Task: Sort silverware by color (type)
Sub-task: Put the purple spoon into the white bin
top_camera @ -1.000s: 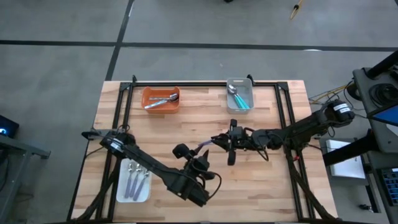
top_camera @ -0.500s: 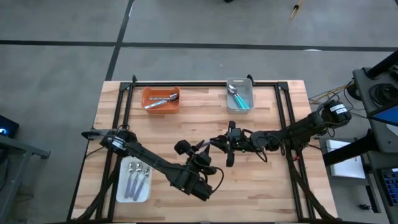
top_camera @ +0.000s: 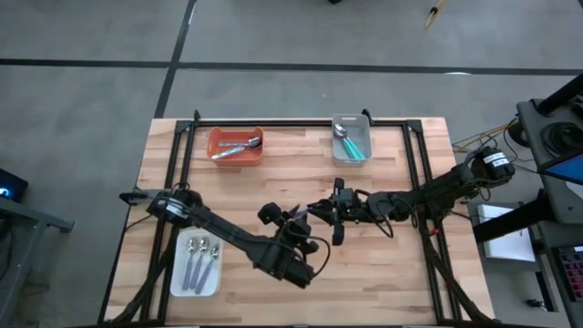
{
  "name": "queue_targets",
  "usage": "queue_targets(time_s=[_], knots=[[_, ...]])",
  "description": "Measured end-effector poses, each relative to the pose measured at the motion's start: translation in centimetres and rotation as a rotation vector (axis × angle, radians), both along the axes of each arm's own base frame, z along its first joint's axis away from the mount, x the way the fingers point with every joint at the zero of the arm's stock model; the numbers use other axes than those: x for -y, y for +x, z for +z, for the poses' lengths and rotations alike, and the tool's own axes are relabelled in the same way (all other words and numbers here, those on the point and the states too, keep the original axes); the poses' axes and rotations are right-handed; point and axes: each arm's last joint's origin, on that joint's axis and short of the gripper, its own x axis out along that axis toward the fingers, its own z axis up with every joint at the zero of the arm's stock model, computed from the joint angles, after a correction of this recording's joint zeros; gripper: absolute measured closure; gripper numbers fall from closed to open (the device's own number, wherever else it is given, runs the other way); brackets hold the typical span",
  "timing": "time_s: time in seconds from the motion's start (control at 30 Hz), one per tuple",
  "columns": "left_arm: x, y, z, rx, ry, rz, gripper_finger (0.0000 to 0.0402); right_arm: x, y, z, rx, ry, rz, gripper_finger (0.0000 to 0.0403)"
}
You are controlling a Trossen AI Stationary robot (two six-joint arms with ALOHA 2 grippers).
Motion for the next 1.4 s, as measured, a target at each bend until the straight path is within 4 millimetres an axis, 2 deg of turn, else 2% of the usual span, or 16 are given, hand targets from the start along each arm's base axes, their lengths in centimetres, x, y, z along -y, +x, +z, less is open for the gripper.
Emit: queue_targets(time_s=[0.77, 0.93, 1.13, 1.4], knots=[[-0.2, 1.2, 0.2, 0.019, 0.032, -0.026, 0.0278, 0.0, 0.0, -0.1, -0.011, -0.014, -0.006, 0.0371], [-0.2, 1.2, 0.3, 0.023, 0.033, -0.025, 0.0299, 0.0, 0.0, -0.1, -0.011, -0.02, -0.006, 0.0371], [-0.2, 1.2, 0.3, 0.028, 0.031, -0.024, 0.0365, 0.0, 0.0, -0.1, -0.013, -0.028, -0.003, 0.0371], [-0.2, 1.4, 0.2, 0.083, -0.022, -0.007, 0.0365, 0.0, 0.0, -0.2, -0.019, -0.032, -0.005, 0.0353]])
